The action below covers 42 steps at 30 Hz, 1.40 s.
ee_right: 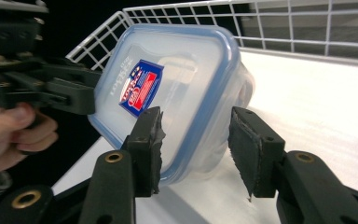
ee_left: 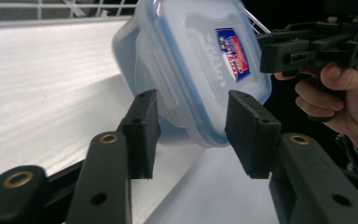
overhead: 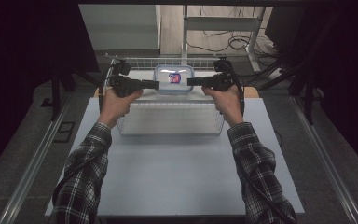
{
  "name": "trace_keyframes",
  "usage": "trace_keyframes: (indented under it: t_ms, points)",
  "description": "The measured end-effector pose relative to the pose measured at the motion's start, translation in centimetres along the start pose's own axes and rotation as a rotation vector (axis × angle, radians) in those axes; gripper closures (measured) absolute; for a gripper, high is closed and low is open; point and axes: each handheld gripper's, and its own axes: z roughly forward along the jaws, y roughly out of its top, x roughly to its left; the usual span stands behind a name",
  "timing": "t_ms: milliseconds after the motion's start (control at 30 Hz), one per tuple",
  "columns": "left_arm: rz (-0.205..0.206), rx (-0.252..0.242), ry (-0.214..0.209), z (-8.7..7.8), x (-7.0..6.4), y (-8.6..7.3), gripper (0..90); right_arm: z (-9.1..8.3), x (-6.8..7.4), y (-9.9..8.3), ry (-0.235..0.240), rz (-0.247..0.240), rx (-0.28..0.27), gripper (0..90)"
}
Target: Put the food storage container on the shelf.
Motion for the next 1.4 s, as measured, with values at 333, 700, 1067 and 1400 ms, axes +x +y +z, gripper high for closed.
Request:
trace_keyframes:
  t_ms: [333, 700, 1067, 1400]
  points:
    - [0.043, -0.029, 0.141, 0.2, -1.1, 0.8, 51.4, 0.6, 0.4, 0.2, -0.064, -0.011, -0.042, 55.5]
    - [0.181, -0.111, 0.212, -0.9, -3.0, -0.2, 24.4, 0.1, 1.4, -0.3, -0.092, -0.111, -0.090, 25.1]
    - [0.261, -0.065, 0.206, -0.6, -3.6, -2.8, 6.9, 0.3, 2.1, -2.5, -0.116, -0.202, -0.062, 4.7]
    - [0.301, -0.077, 0.217, -0.9, -4.9, -5.5, 2.3, -0.3, 2.8, -4.7, -0.117, -0.255, -0.059, 3.3]
